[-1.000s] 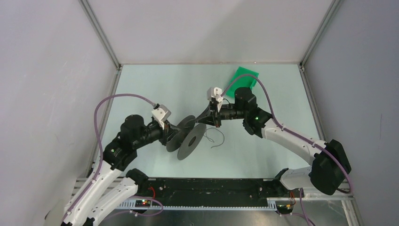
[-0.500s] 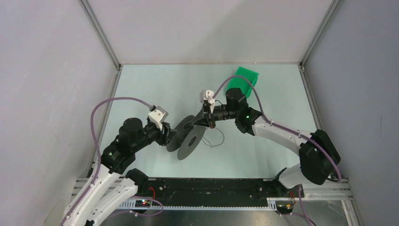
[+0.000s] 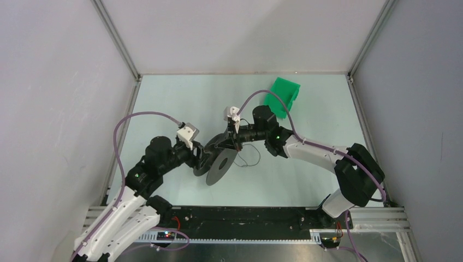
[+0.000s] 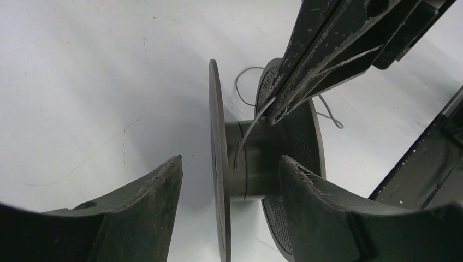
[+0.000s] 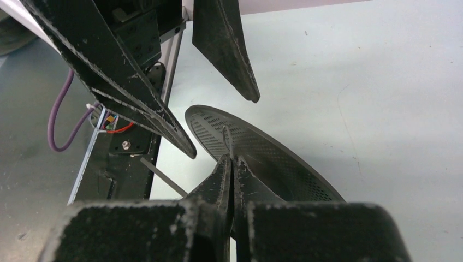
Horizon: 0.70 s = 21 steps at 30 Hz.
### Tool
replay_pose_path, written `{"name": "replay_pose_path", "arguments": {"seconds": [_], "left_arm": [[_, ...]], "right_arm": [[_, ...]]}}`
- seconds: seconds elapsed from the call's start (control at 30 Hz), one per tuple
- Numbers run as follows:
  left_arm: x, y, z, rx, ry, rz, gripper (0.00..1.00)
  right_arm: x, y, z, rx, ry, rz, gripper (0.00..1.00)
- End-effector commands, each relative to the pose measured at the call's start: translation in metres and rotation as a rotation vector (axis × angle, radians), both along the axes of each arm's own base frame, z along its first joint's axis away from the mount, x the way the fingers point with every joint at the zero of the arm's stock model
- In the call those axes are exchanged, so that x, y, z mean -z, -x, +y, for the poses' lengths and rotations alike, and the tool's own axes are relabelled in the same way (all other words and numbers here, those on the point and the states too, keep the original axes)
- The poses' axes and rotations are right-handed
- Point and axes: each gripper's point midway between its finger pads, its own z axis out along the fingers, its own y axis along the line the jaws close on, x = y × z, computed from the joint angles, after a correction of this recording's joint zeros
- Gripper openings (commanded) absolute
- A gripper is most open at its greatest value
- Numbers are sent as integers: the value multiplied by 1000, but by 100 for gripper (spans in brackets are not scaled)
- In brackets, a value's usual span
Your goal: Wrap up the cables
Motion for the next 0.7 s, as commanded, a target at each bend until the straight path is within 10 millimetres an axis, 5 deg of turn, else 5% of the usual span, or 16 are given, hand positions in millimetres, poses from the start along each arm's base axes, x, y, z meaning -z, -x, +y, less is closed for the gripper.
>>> {"name": "replay_pose_path", "arguments": {"seconds": [0.0, 0.67], "left_arm": [[-15, -15, -5, -47, 68, -30, 70], [-2, -32, 8, -177, 46, -19, 55]], "right_arm": [[-24, -12, 11, 35, -64, -39, 0], [-14, -15, 12, 52, -46, 8, 0]]}}
